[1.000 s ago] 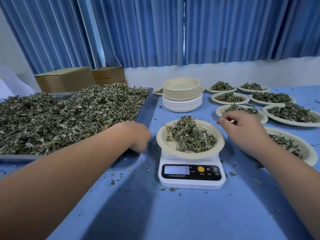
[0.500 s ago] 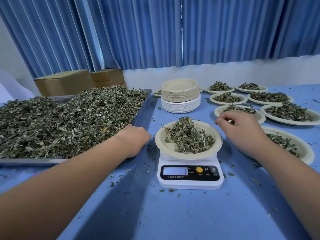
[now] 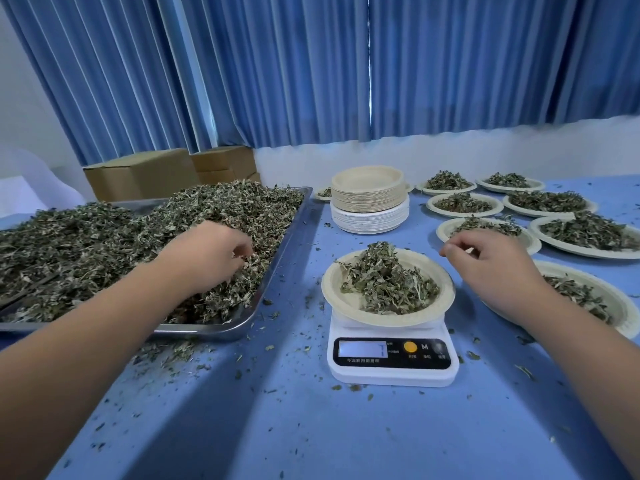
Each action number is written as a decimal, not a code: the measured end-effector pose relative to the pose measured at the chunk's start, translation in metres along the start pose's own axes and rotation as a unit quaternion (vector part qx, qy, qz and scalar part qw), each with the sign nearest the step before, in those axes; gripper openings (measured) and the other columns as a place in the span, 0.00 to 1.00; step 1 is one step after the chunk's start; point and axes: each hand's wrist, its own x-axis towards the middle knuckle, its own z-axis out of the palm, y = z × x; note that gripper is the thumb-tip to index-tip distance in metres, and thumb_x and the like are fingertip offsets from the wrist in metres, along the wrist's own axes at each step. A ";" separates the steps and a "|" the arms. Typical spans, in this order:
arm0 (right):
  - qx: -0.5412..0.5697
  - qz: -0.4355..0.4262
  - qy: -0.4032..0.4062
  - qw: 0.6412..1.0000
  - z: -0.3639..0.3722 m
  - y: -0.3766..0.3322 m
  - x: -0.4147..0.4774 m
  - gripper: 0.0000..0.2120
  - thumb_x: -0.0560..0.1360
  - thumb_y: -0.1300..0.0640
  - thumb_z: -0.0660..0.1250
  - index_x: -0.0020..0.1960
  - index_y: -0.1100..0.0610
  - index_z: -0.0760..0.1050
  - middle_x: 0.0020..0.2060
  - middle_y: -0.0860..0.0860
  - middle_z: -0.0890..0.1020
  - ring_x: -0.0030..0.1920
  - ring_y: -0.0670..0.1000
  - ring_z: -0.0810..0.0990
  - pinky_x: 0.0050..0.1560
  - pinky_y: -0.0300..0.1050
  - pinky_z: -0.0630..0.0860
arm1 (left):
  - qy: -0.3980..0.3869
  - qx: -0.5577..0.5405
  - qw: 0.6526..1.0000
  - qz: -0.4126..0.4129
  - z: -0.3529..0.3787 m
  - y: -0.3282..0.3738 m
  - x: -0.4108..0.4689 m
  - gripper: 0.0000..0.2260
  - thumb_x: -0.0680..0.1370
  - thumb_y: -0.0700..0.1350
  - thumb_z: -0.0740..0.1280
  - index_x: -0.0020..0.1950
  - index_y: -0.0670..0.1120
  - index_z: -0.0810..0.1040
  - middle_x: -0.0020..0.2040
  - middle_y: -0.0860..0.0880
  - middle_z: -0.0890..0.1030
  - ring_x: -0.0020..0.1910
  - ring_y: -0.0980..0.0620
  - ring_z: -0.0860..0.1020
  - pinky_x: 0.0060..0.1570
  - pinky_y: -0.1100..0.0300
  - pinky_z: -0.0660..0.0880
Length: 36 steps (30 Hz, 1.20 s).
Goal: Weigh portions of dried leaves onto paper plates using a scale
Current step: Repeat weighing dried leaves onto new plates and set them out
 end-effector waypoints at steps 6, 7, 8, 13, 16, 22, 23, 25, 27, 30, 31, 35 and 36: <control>-0.002 -0.013 0.002 1.000 0.001 -0.003 -0.002 0.08 0.78 0.57 0.64 0.43 0.53 0.80 0.40 0.50 0.79 0.35 0.43 0.72 0.34 0.32 0.63 | 0.126 -0.136 0.983 0.008 0.013 0.028 -0.008 0.07 0.79 0.46 0.65 0.52 0.52 0.82 0.44 0.55 0.82 0.40 0.58 0.78 0.45 0.57 0.80; -0.003 -0.018 0.000 1.000 0.001 -0.004 -0.002 0.08 0.79 0.57 0.64 0.42 0.51 0.79 0.39 0.50 0.79 0.35 0.43 0.72 0.34 0.32 0.63 | 0.143 -0.185 0.972 0.006 0.016 0.038 -0.008 0.07 0.79 0.44 0.66 0.52 0.52 0.83 0.42 0.57 0.81 0.40 0.61 0.77 0.45 0.63 0.78; -0.005 -0.021 0.000 1.000 0.001 -0.004 -0.002 0.09 0.79 0.56 0.64 0.41 0.50 0.78 0.38 0.50 0.79 0.35 0.43 0.72 0.34 0.32 0.63 | 0.158 -0.232 0.960 0.003 0.018 0.050 -0.007 0.07 0.78 0.42 0.67 0.51 0.52 0.83 0.41 0.59 0.80 0.40 0.64 0.76 0.45 0.71 0.73; -0.006 0.008 0.010 1.000 0.001 -0.002 -0.002 0.12 0.79 0.55 0.62 0.42 0.60 0.78 0.36 0.54 0.81 0.33 0.51 0.74 0.35 0.39 0.70 | 0.174 -0.368 0.911 -0.055 0.030 0.099 -0.001 0.07 0.76 0.41 0.65 0.48 0.51 0.81 0.41 0.58 0.78 0.37 0.62 0.74 0.36 0.75 0.66; -0.013 0.023 -0.010 1.000 0.002 -0.003 -0.001 0.18 0.80 0.53 0.61 0.39 0.66 0.75 0.36 0.62 0.81 0.33 0.58 0.74 0.38 0.49 0.73 | 0.161 -0.361 0.914 -0.088 0.039 0.111 0.001 0.07 0.78 0.44 0.64 0.52 0.48 0.81 0.49 0.51 0.79 0.44 0.55 0.74 0.41 0.67 0.63; -0.005 0.085 -0.070 0.994 0.003 -0.004 0.000 0.25 0.81 0.49 0.59 0.35 0.68 0.74 0.24 0.57 0.77 0.22 0.51 0.75 0.26 0.40 0.70 | -0.024 -0.513 0.843 -0.160 0.046 0.115 -0.006 0.07 0.77 0.43 0.65 0.49 0.49 0.82 0.35 0.46 0.82 0.27 0.49 0.75 0.39 0.54 0.78; 0.007 0.104 -0.088 0.991 0.004 -0.005 -0.001 0.26 0.81 0.48 0.60 0.36 0.69 0.74 0.22 0.56 0.75 0.19 0.49 0.73 0.24 0.38 0.69 | -0.032 -0.528 0.833 -0.161 0.046 0.117 -0.008 0.07 0.77 0.41 0.65 0.50 0.48 0.82 0.32 0.47 0.81 0.24 0.50 0.73 0.35 0.55 0.76; 0.048 0.137 -0.093 0.985 0.004 -0.005 -0.001 0.23 0.80 0.50 0.61 0.39 0.70 0.75 0.21 0.55 0.74 0.17 0.50 0.70 0.22 0.37 0.66 | -0.029 -0.562 0.811 -0.162 0.043 0.119 -0.010 0.09 0.77 0.39 0.65 0.54 0.46 0.82 0.31 0.47 0.80 0.22 0.51 0.71 0.30 0.59 0.72; 0.121 0.175 -0.067 0.975 0.000 -0.006 0.002 0.20 0.79 0.53 0.62 0.46 0.72 0.76 0.20 0.54 0.72 0.17 0.50 0.68 0.20 0.35 0.64 | -0.020 -0.615 0.772 -0.158 0.036 0.124 -0.014 0.07 0.77 0.38 0.66 0.52 0.44 0.83 0.35 0.44 0.81 0.25 0.50 0.72 0.31 0.58 0.71; 0.259 0.220 -0.028 0.940 -0.017 -0.006 0.001 0.16 0.79 0.55 0.64 0.52 0.70 0.76 0.25 0.56 0.71 0.20 0.51 0.69 0.21 0.36 0.63 | -0.019 -0.717 0.685 -0.130 0.021 0.143 -0.021 0.09 0.78 0.36 0.65 0.43 0.44 0.85 0.43 0.43 0.85 0.35 0.47 0.78 0.35 0.54 0.76; 0.280 0.230 -0.023 0.932 -0.024 -0.003 -0.001 0.14 0.78 0.54 0.64 0.52 0.65 0.78 0.29 0.58 0.74 0.23 0.52 0.71 0.23 0.39 0.64 | -0.025 -0.740 0.663 -0.114 0.018 0.152 -0.022 0.11 0.78 0.36 0.65 0.41 0.45 0.85 0.44 0.43 0.85 0.39 0.46 0.80 0.39 0.52 0.77; 0.301 0.269 0.024 0.914 -0.061 0.023 -0.021 0.09 0.78 0.56 0.65 0.48 0.60 0.80 0.26 0.55 0.75 0.24 0.53 0.72 0.23 0.40 0.68 | -0.062 -0.788 0.609 -0.064 0.009 0.199 -0.023 0.11 0.79 0.37 0.64 0.43 0.44 0.86 0.42 0.43 0.84 0.38 0.48 0.79 0.36 0.57 0.78; 0.286 0.276 0.037 0.917 -0.074 0.032 -0.028 0.09 0.78 0.57 0.65 0.47 0.61 0.80 0.23 0.53 0.73 0.22 0.52 0.71 0.22 0.39 0.67 | -0.073 -0.797 0.597 -0.060 0.008 0.213 -0.021 0.09 0.79 0.37 0.64 0.48 0.43 0.84 0.41 0.44 0.84 0.35 0.50 0.79 0.34 0.58 0.78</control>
